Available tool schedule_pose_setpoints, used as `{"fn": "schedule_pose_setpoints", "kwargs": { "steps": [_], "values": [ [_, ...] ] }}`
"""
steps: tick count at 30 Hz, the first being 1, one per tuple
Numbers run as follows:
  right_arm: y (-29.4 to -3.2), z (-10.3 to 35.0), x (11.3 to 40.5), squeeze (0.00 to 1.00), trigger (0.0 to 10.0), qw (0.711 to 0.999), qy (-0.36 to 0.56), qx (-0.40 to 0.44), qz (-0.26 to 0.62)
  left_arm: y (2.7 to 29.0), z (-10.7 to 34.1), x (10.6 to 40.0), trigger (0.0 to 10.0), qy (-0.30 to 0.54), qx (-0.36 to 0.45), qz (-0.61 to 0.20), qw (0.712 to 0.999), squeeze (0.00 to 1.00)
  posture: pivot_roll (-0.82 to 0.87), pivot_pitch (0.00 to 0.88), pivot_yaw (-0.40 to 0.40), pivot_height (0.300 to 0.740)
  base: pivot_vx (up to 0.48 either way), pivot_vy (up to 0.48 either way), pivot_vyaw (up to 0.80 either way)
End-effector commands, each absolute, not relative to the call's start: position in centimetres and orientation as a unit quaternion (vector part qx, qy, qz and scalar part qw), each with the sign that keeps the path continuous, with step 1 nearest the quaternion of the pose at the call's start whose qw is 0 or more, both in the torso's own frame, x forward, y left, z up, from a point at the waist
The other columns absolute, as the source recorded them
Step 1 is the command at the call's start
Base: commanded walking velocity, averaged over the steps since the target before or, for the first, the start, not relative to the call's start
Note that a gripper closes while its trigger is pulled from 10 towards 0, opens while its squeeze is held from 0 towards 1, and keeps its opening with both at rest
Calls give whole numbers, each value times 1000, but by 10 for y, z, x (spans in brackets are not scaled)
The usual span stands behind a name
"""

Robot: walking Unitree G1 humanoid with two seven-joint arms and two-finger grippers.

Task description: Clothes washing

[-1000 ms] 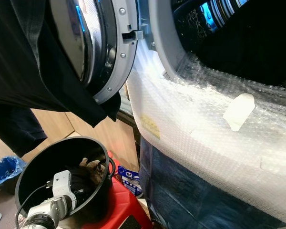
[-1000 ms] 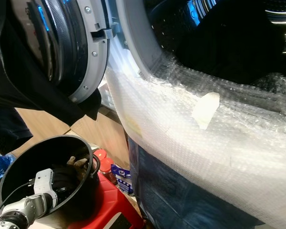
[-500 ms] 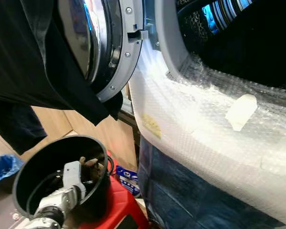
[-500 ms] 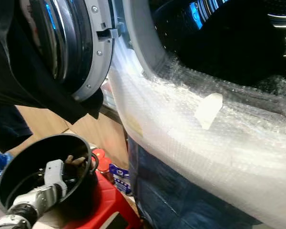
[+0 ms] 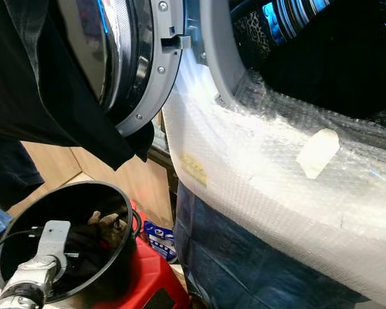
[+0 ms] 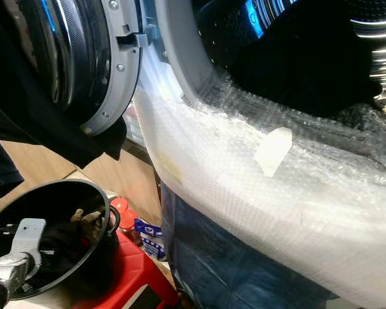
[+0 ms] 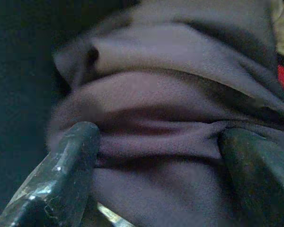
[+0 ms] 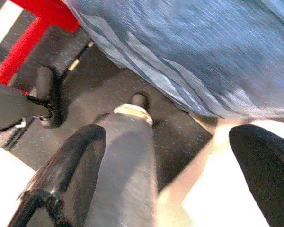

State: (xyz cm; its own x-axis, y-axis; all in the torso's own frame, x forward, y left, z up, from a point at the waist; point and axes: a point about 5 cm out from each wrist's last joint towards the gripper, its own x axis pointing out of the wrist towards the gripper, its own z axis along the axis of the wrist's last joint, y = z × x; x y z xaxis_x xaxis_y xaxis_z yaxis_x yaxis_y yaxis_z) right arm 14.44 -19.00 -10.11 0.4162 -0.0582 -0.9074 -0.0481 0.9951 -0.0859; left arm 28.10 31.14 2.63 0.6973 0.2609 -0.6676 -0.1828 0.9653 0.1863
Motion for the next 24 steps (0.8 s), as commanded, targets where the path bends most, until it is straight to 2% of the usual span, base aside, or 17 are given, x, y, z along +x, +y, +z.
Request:
{"fn": "schedule_pose_setpoints", "kwargs": {
  "steps": [1, 5, 11, 18, 19, 20, 21, 22, 23, 24],
  "values": [
    [-196, -104, 133, 0, 10000, 830, 556, -53, -6, 318, 22, 272, 10000, 385, 33, 133, 913, 0, 28, 130, -10, 740, 0, 0, 0],
    [-207, -102, 133, 0, 10000, 834, 549, -39, -26, 316, 18, 269, 10000, 387, 39, 129, 912, 0, -7, 158, -41, 740, 0, 0, 0],
    [-220, -95, 144, 0, 10000, 857, 513, -14, -33, 322, 15, 263, 10000, 409, 119, 137, 894, 0, -40, 185, -85, 740, 0, 0, 0],
    [-226, -94, 144, 0, 10000, 856, 515, -20, -33, 326, 12, 257, 10000, 413, 91, 155, 893, 0, -56, 200, -109, 740, 0, 0, 0],
    [-226, -94, 143, 0, 10000, 856, 515, -19, -30, 322, 9, 256, 6588, 417, 70, 152, 893, 0, -55, 198, -113, 740, 0, 0, 0],
    [-226, -94, 143, 0, 10000, 856, 516, -19, -30, 320, 7, 256, 6588, 419, 60, 150, 893, 0, -55, 198, -113, 740, 0, 0, 0],
    [-226, -94, 143, 0, 10000, 856, 516, -19, -29, 319, 6, 255, 4314, 421, 54, 147, 893, 0, -53, 200, -114, 740, 0, 0, 0],
    [-225, -94, 143, 0, 10000, 856, 516, -19, -27, 317, 4, 255, 3137, 420, 45, 145, 894, 0, -53, 200, -114, 740, 0, 0, 0],
    [-224, -94, 143, 0, 10000, 855, 518, -21, -23, 312, 2, 256, 0, 420, 36, 138, 896, 0, -44, 198, -116, 740, 0, 0, 0],
    [-223, -95, 143, 0, 10000, 854, 519, -22, -20, 309, 1, 256, 0, 421, 33, 129, 897, 0, -43, 199, -112, 740, 0, 0, 0]
  ]
}}
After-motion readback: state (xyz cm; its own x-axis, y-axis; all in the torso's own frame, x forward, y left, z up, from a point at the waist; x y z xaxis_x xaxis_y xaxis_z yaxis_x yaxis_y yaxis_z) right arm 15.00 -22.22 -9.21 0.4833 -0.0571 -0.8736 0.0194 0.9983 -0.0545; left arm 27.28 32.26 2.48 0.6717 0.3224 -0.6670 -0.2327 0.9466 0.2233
